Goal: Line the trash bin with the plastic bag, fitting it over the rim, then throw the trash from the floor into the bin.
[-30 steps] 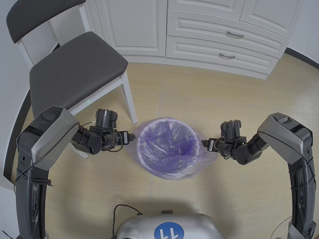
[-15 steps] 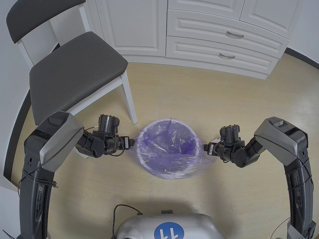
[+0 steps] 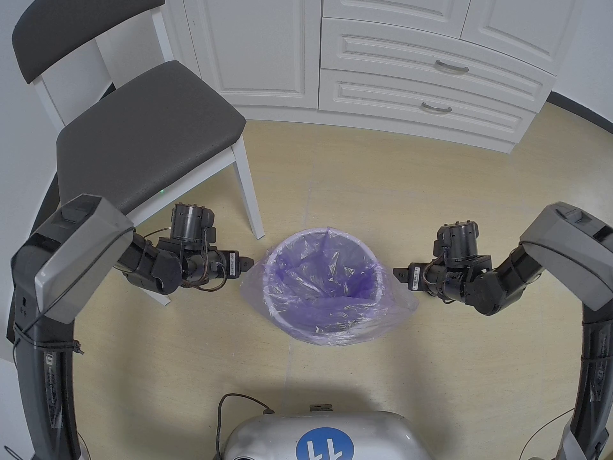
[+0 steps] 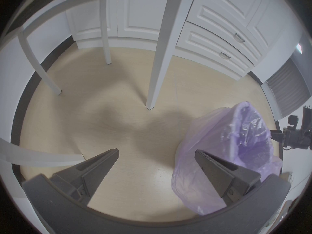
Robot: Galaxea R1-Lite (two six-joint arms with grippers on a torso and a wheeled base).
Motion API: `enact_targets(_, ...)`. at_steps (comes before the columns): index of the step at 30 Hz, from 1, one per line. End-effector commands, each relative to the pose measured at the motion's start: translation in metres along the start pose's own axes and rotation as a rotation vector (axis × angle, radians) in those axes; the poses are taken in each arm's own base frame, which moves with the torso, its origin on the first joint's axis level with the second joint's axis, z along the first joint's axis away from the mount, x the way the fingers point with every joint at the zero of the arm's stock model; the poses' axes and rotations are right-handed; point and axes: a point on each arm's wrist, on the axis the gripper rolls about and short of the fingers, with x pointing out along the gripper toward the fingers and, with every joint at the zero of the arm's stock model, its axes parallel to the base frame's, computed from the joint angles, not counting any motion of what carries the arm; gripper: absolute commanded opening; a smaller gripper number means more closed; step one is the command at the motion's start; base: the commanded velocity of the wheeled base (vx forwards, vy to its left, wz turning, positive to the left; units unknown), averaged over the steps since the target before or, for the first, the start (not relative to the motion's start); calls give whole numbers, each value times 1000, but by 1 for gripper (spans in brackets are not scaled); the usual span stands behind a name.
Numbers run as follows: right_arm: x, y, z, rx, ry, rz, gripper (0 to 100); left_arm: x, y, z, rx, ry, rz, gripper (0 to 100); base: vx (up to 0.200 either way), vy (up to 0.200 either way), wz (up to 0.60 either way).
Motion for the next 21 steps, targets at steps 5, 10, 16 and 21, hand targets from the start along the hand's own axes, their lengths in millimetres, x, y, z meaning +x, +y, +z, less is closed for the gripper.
enact_targets(5,-75,48,9,-108,-45,109,100,-55,-3,24,60,-64,-17,100,0,0,0)
enact_targets(10,-82,69,0,-135,-50,105,100,-60,-9,22,69,-64,-29,100,0,0,0)
enact_targets(16,-64,86,-27,-185,7,78,100,-68,-12,24,74,-108,-40,100,0,0,0)
enact_targets(21,-43,88,-32,-184,-7,-4,100,-74,-14,25,77,-115,-44,100,0,0,0)
